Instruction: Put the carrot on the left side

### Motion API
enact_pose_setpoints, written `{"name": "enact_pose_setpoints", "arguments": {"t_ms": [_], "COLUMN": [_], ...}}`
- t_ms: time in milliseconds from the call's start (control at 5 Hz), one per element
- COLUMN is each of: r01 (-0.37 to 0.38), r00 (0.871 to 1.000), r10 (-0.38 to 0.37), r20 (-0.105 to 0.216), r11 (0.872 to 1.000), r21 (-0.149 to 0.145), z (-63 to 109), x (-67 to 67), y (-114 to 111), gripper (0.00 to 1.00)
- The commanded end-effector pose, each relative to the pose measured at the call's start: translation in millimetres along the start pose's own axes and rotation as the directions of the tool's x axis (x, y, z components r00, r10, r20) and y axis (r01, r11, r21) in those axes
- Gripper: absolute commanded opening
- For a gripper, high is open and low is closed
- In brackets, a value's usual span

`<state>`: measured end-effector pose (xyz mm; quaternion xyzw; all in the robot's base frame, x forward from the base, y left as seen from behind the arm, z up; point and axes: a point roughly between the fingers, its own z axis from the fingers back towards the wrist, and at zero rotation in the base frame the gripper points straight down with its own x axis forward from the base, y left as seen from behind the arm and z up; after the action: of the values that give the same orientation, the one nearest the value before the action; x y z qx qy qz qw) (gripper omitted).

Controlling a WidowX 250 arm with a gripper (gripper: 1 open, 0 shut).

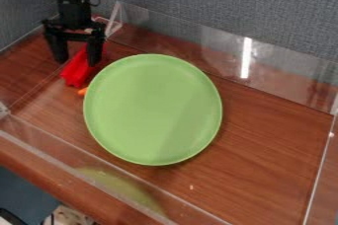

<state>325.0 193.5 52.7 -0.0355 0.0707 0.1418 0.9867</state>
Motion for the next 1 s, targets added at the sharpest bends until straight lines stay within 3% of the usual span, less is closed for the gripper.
{"name": "enact_pose_setpoints", "arguments": {"t_ms": [0, 200, 400, 600, 800], "r01": [0.007, 0.03, 0.05, 0.07, 0.083], "r00": [0.996, 0.997, 0.996, 0.996, 0.994], "r10": [-0.009, -0.032, -0.052, -0.071, -0.084], "r20": [0.094, 0.074, 0.073, 0.052, 0.072], "r11": [1.0, 0.999, 0.998, 0.997, 0.996], "r21": [0.02, 0.021, 0.032, 0.028, 0.018], "z": [42.0, 40.8, 35.9, 22.1, 20.5], "x": [-3.9, -2.7, 18.8, 35.1, 22.1], "y": [-2, -10, -12, -15, -11], "gripper": [1.0, 1.0, 1.0, 1.0, 1.0]}}
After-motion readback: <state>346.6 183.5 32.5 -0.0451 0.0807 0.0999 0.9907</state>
